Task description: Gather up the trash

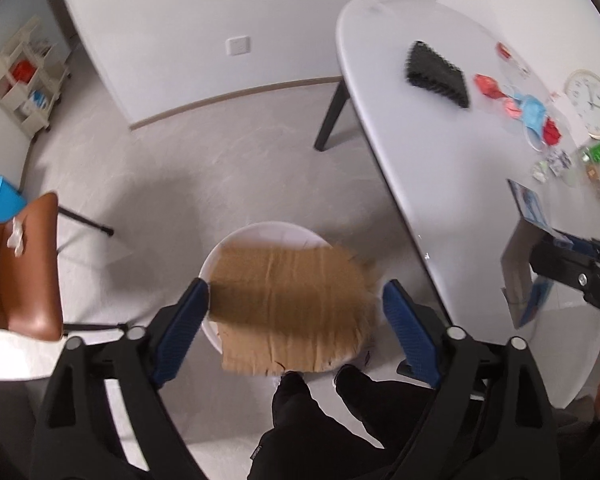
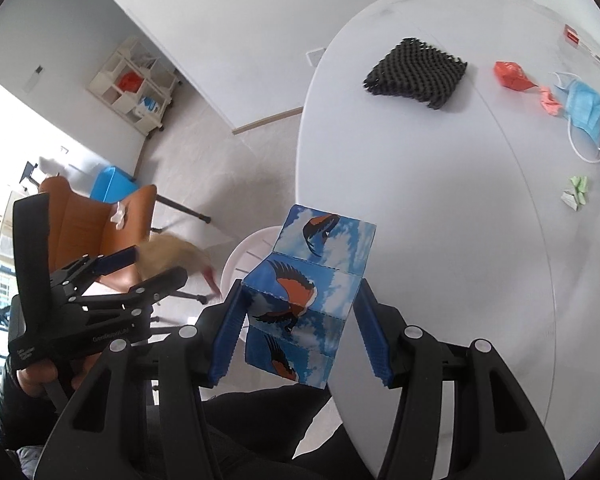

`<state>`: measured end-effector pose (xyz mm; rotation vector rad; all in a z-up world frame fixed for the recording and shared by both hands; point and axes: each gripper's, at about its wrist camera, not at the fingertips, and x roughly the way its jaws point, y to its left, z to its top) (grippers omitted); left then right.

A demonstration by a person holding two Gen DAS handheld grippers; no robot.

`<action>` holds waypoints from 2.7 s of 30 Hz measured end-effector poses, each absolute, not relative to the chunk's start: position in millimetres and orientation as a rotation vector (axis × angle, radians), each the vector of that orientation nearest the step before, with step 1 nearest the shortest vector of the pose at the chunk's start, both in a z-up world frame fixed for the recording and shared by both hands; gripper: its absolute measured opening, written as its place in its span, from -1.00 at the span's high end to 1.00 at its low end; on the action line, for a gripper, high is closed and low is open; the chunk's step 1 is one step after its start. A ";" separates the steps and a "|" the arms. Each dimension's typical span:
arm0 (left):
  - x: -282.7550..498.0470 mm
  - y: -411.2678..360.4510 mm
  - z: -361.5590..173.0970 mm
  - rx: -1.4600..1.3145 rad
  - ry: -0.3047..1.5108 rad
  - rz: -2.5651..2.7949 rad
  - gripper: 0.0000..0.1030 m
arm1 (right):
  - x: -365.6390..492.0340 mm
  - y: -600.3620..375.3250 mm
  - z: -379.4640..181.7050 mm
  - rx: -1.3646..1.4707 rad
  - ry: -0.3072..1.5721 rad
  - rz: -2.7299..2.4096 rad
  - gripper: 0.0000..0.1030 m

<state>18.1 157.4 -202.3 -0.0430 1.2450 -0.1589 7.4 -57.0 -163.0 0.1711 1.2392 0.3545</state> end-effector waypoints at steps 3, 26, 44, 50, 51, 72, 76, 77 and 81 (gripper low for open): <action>18.3 161.7 -201.1 -0.066 1.250 -0.156 -0.79 | 5.4 -50.3 -164.7 0.158 1.247 0.364 -0.08; 20.5 257.5 -158.5 -0.187 1.169 0.065 -0.85 | 14.2 47.9 -194.4 -0.087 1.292 0.552 -0.70; 24.8 195.9 -149.3 -0.130 1.166 -0.053 -0.85 | 0.1 -52.0 -168.3 0.110 1.242 0.287 -0.95; 27.7 171.1 -146.6 -0.097 1.174 -0.095 -0.85 | -5.9 -78.1 -166.1 0.139 1.229 0.238 -0.95; 28.8 166.9 -146.2 -0.090 1.175 -0.102 -0.85 | -7.0 -82.0 -165.7 0.144 1.225 0.228 -0.95; 69.5 7.0 -137.4 0.161 1.138 -0.388 -0.85 | -44.4 -234.2 -169.7 0.323 1.145 -0.132 -0.95; 91.6 -4.4 -141.0 0.183 1.136 -0.389 -0.85 | -32.4 -246.4 -175.7 0.348 1.151 -0.151 -0.95; 100.1 -6.8 -142.5 0.188 1.137 -0.387 -0.85 | -28.4 -249.1 -176.4 0.357 1.153 -0.152 -0.95; 153.3 -19.3 -152.9 0.171 1.158 -0.394 -0.85 | -9.8 -259.6 -179.0 0.389 1.155 -0.161 -0.95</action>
